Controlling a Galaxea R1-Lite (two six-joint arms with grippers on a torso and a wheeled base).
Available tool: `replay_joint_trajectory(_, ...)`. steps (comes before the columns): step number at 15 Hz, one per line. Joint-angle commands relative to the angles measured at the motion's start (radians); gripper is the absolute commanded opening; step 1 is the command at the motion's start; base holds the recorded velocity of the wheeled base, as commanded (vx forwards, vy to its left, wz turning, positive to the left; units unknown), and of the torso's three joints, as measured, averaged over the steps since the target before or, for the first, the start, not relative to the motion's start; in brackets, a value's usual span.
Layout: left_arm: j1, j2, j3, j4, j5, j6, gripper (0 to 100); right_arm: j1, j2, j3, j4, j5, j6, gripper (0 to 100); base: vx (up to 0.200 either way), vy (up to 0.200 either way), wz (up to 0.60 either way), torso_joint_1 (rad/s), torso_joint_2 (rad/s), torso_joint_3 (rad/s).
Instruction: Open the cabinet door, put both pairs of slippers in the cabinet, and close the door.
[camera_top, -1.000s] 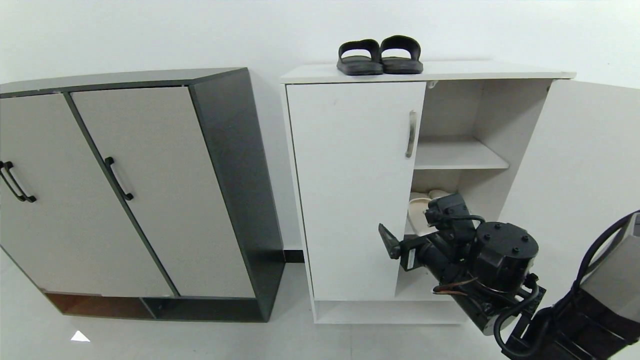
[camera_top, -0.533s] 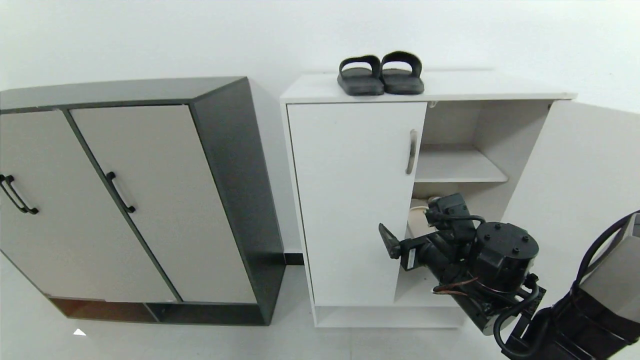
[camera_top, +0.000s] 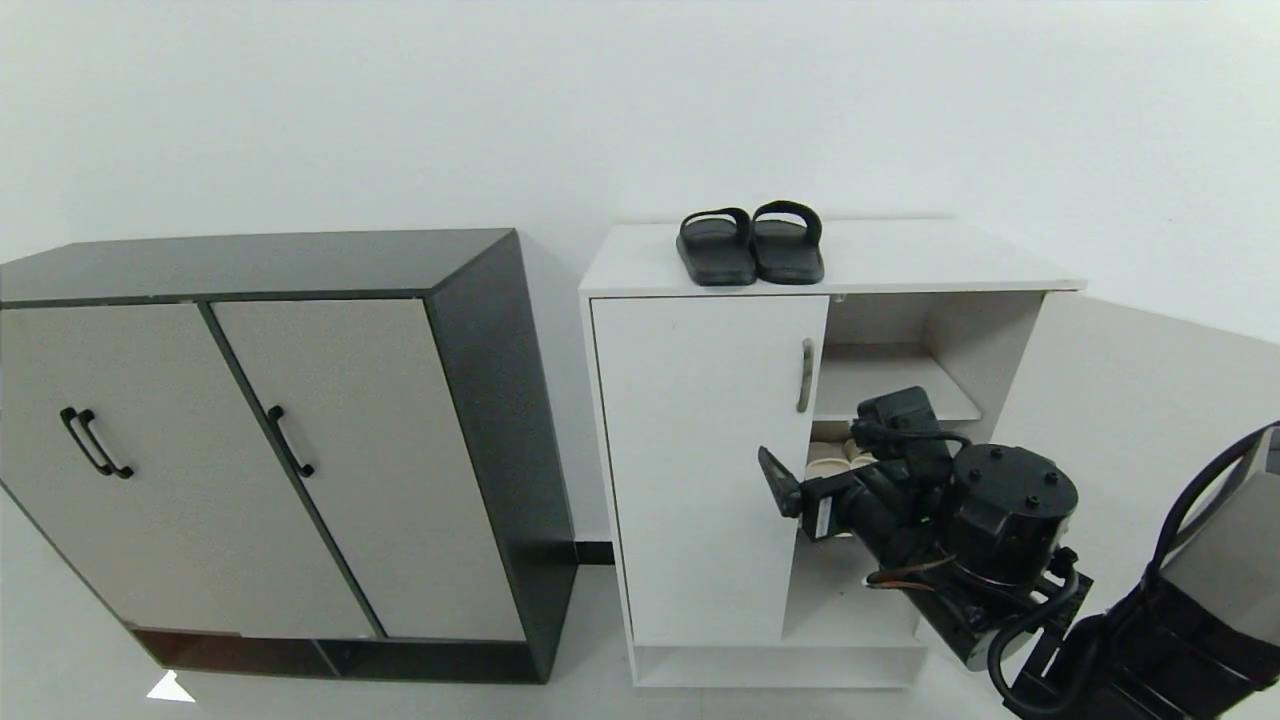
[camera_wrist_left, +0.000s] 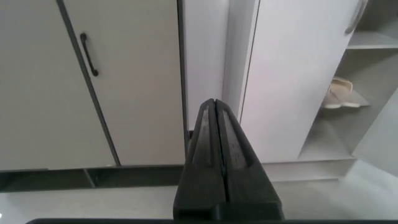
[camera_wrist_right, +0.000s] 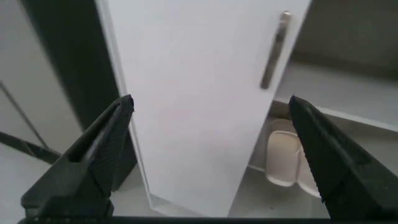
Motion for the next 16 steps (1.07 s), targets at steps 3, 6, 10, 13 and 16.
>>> replay_joint_trajectory(3,0.001,0.001,0.0,-0.001,0.0,0.0,0,0.0,0.001,0.001,0.0,0.0,0.0,100,0.0,0.0,0.0,0.321,-0.48,-0.248)
replay_joint_trajectory(6,0.001,0.001,0.0,-0.001,0.0,0.002,0,0.0,0.001,0.001,-0.001,0.0,0.0,100,0.0,0.0,0.0,0.268,-0.51,-0.25)
replay_joint_trajectory(10,0.001,0.001,0.0,0.0,0.0,0.003,0,0.0,0.0,0.025,-0.003,0.001,-0.002,100,0.0,0.0,0.3,0.262,-0.52,-0.256)
replay_joint_trajectory(13,0.001,0.001,0.0,0.0,0.002,0.005,0,0.0,0.001,0.053,-0.026,0.052,0.0,100,0.0,0.0,0.6,0.282,-0.56,-0.277)
replay_joint_trajectory(16,0.001,0.001,0.0,0.0,0.002,0.003,0,-0.019,0.041,0.108,-0.118,0.127,-0.076,100,0.0,0.0,0.0,0.188,-0.38,-0.194)
